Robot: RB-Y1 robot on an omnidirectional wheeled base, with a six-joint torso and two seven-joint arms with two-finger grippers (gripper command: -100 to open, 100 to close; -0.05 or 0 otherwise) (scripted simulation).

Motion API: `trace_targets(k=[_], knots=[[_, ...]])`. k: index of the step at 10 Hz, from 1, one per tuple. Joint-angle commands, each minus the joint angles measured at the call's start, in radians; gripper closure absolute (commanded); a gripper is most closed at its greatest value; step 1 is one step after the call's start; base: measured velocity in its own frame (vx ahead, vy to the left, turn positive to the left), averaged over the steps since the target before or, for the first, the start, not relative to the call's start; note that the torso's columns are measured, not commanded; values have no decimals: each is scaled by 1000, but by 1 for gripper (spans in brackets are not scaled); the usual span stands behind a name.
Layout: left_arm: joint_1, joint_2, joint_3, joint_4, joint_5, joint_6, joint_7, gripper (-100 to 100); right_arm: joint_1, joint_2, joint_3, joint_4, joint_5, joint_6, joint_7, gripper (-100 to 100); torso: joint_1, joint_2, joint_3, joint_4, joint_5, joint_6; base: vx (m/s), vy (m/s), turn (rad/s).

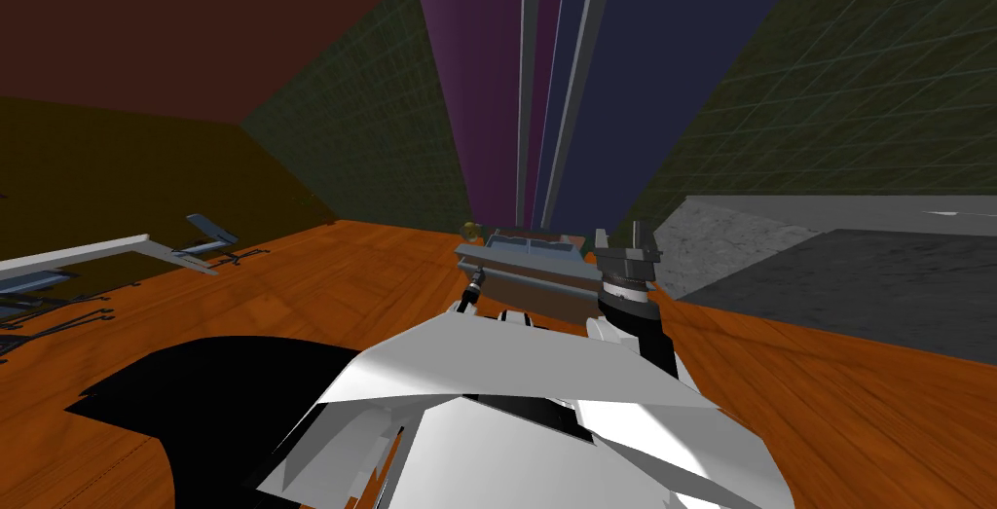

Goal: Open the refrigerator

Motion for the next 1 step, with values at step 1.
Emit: trace_targets(k=[1], knots=[[1,0,0,1,0,1,0,0,0,0,0,0,0,0,0,0,0,-1,0,-1,0,0,0,0,0]])
